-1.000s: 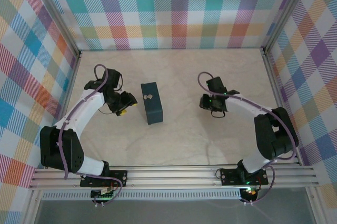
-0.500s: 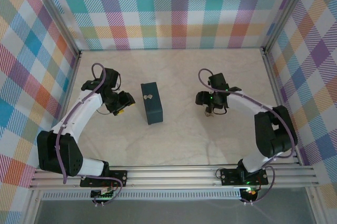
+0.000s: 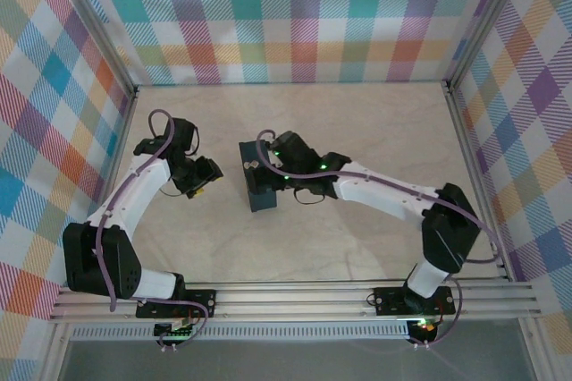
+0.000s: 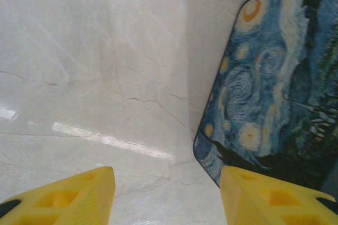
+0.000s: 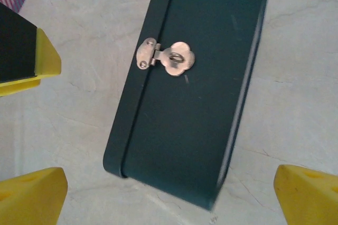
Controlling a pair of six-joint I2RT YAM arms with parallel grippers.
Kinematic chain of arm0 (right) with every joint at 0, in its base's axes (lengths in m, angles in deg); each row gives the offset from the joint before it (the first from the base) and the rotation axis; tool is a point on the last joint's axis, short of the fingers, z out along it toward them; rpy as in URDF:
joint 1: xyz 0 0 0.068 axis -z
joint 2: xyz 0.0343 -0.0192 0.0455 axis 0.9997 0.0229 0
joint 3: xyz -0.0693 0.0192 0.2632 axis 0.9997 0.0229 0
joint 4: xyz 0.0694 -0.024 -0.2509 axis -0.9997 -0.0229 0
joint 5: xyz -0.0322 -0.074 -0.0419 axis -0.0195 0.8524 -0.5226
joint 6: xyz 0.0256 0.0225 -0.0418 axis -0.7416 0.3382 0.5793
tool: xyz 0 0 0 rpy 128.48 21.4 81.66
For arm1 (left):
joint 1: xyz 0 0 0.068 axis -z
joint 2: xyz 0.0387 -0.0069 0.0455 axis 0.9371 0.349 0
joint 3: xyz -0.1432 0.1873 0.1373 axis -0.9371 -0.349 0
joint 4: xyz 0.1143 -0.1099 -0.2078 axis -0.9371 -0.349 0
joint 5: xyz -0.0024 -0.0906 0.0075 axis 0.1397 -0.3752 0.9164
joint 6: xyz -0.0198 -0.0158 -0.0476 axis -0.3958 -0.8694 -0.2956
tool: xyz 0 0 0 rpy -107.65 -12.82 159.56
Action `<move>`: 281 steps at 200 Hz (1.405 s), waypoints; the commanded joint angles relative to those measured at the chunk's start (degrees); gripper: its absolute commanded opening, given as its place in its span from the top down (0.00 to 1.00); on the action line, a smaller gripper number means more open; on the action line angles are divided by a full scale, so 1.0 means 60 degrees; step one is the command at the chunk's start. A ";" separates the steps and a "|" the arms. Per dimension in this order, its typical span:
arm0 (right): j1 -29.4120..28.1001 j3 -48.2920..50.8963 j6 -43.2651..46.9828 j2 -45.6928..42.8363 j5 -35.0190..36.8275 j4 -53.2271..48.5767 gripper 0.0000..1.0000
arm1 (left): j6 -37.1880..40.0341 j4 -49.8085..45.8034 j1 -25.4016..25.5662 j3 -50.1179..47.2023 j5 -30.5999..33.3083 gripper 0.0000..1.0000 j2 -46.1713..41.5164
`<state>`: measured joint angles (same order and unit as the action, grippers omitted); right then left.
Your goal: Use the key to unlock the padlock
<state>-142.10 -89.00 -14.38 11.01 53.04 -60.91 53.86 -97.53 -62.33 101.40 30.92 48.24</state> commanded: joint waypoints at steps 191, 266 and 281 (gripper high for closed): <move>0.0793 0.0970 -0.2226 0.0954 -0.0852 0.2099 0.22 | 0.0156 0.0381 -0.0173 -0.0642 -0.1019 0.46 -0.0685; 0.3243 0.2262 -0.2596 0.2096 -0.3453 0.5761 0.18 | -0.0362 0.0685 0.0619 0.0084 -0.0931 0.47 -0.0101; 0.3386 0.2213 -0.2532 0.2400 -0.3783 0.6197 0.16 | -0.0450 0.0741 0.0653 0.0314 -0.0899 0.47 0.0037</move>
<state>-123.02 -76.74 -29.59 20.58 35.52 -26.90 52.93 -94.58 -59.12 99.87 25.89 47.21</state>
